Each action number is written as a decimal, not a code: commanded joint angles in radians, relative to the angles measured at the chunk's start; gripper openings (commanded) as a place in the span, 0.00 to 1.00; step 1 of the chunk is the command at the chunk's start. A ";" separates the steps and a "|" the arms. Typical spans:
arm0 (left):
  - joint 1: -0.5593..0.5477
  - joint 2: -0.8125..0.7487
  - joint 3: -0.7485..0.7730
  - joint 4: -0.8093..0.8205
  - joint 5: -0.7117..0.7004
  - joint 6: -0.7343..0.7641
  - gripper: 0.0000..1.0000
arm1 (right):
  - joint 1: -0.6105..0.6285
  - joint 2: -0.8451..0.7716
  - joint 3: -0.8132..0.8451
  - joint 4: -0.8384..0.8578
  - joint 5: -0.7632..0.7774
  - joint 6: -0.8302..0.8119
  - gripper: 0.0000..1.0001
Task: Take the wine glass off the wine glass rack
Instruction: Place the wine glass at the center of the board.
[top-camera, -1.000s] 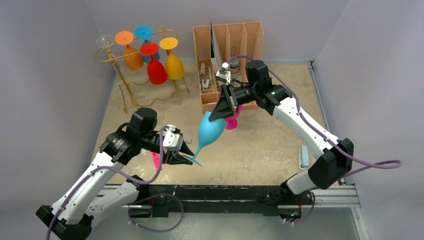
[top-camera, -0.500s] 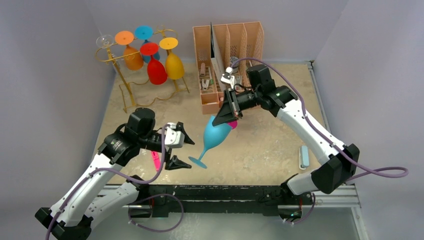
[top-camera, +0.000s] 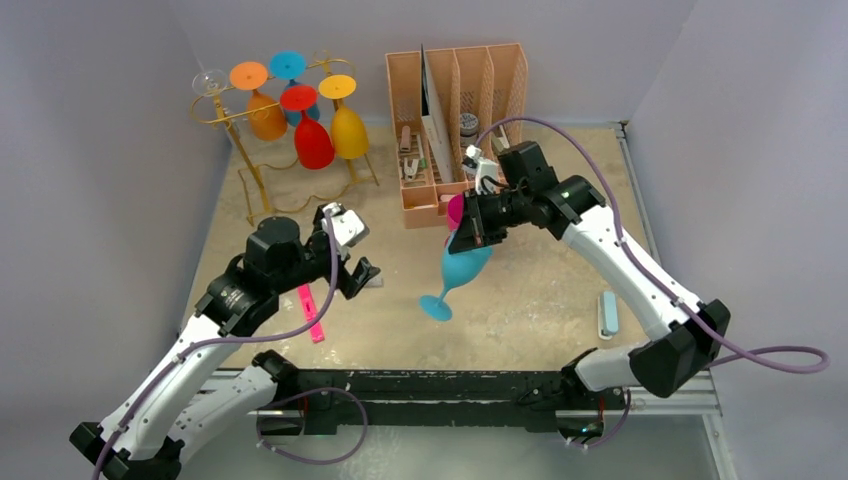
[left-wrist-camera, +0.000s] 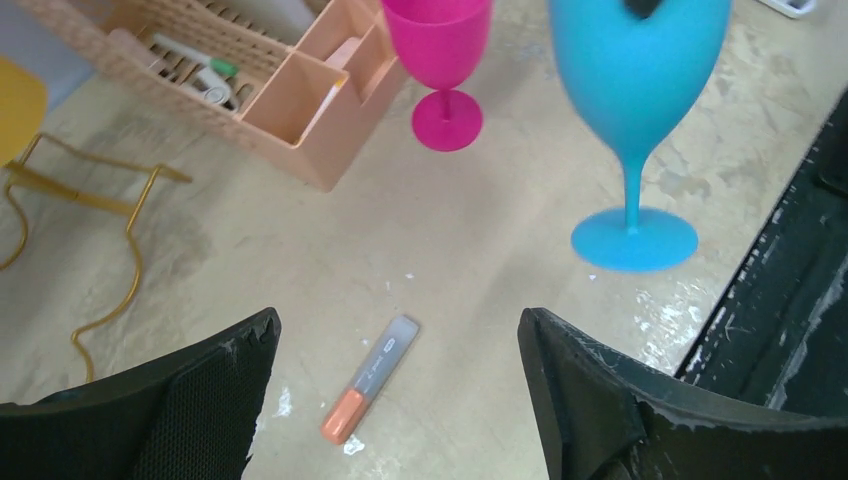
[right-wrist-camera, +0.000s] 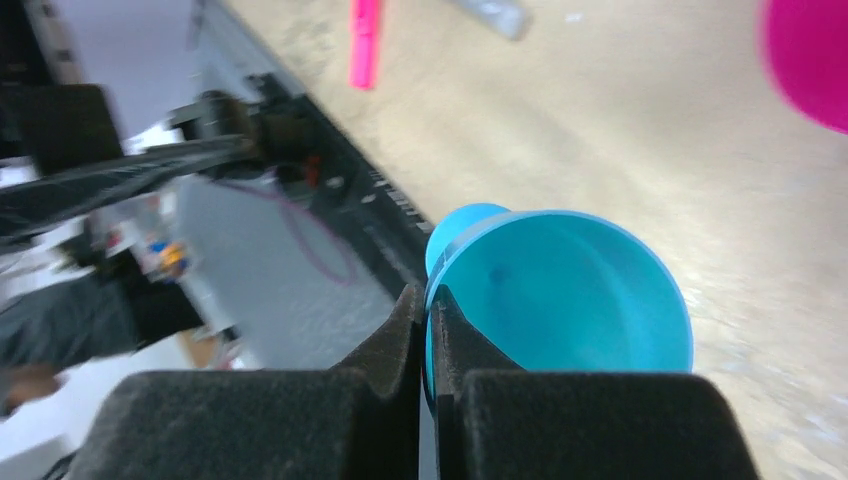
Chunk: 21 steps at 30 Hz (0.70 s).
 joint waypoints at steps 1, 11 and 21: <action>0.002 -0.041 -0.043 0.106 -0.156 -0.120 0.87 | 0.028 -0.097 -0.047 -0.032 0.359 -0.112 0.00; 0.002 -0.134 -0.187 0.255 -0.516 -0.227 1.00 | 0.029 -0.256 -0.245 0.097 0.654 -0.185 0.00; 0.002 -0.102 -0.228 0.190 -0.829 -0.436 1.00 | 0.026 -0.301 -0.365 0.244 0.894 -0.063 0.00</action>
